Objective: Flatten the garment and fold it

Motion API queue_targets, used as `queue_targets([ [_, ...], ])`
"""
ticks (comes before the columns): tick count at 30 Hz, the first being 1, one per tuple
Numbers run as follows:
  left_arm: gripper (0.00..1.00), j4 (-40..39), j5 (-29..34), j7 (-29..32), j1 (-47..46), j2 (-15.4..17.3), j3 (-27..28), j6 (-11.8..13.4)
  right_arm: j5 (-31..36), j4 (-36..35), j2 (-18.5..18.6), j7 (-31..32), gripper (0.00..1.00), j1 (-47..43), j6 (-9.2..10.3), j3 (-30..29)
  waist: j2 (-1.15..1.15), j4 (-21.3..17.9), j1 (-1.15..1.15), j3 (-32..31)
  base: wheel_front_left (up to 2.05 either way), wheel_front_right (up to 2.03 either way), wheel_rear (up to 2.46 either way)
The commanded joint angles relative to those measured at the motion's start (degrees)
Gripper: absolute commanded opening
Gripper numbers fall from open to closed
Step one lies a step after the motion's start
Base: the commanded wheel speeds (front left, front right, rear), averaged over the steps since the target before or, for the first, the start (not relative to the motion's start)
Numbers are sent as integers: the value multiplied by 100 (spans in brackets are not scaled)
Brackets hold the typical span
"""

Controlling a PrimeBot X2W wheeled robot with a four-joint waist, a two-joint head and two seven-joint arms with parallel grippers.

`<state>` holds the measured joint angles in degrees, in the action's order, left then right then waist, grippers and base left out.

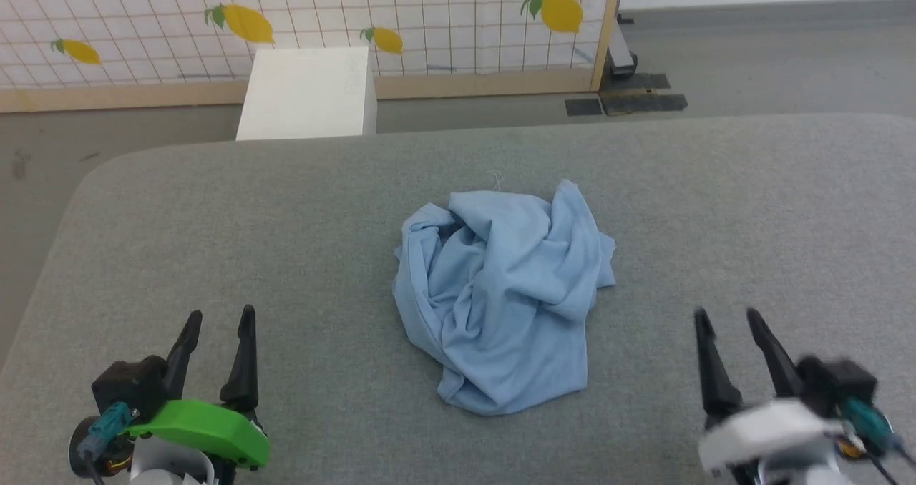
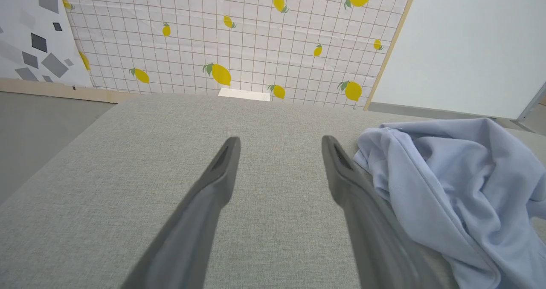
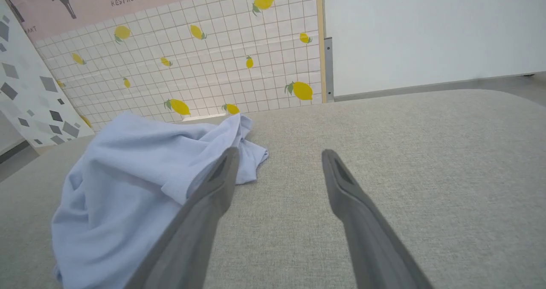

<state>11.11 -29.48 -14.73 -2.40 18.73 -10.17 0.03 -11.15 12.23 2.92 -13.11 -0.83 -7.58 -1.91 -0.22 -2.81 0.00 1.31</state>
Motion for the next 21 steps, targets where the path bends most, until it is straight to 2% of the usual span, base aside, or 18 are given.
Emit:
queue_targets([
  [1, 100, -15, 70, -27, 18, -7, 33, -36, -2, 49, -4, 165, 100, 363, 9, 58, 22, 4, 0, 84, 0, 0, 0],
  [5, 100, -21, 93, -27, -66, 0, 49, -102, 215, 237, -4, 998, 100, 1186, 9, 225, 22, 58, 0, 267, 0, 0, 0],
  [14, 100, -155, 151, -27, -398, 15, 102, -299, 656, 1203, -4, 3445, 100, 3258, 9, 582, 22, 413, 0, 948, 0, 0, 0],
  [18, 100, -192, 191, -27, -574, 20, 104, -403, 1063, 1786, -4, 4468, 100, 3859, 9, 602, 22, 633, 0, 1203, 0, 0, 0],
  [21, 100, -196, 238, -27, -676, 14, 87, -474, 1270, 2111, -4, 5011, 100, 4080, 9, 635, 22, 764, 0, 1342, 0, 0, 0],
])
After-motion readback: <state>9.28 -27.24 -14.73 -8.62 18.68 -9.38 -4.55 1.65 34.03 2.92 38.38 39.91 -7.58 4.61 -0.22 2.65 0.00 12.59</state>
